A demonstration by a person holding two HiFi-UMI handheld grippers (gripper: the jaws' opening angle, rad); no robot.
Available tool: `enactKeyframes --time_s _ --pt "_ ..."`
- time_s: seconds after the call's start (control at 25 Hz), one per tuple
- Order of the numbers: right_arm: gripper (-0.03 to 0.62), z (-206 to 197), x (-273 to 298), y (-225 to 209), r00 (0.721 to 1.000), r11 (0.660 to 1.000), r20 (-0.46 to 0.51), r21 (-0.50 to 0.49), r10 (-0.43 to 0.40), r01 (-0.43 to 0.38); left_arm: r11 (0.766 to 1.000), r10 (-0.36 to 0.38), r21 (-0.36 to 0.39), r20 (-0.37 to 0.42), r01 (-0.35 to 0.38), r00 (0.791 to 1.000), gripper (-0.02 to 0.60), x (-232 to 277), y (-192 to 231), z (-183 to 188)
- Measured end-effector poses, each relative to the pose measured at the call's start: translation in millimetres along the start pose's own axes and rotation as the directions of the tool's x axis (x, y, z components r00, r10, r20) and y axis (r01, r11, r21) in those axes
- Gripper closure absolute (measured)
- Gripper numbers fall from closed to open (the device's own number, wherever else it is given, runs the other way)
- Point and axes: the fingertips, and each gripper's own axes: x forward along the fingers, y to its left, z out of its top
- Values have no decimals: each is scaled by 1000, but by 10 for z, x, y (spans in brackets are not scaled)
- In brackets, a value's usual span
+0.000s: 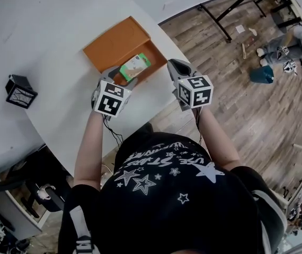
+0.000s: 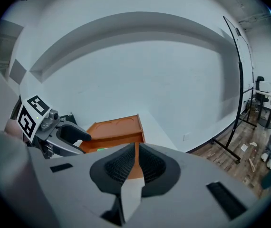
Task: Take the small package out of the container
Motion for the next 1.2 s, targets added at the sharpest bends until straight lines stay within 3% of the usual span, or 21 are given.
enactKeyframes --time_s 0.28,0.56,0.8,1.2 --pt "540 3 136 -25 1000 1000 -24 14 -13 13 995 -23 90 -68 29 997 254 266 32 -20" --pt "540 -32 156 -99 998 999 -49 26 -30 31 990 -31 129 -157 52 987 235 481 15 -86" --pt "540 -114 175 -112 997 999 -69 30 -23 25 985 -11 161 -257 54 966 227 631 46 -173" --pt "540 -190 213 -160 997 998 -82 65 -7 12 980 68 199 -356 4 932 216 871 94 -250"
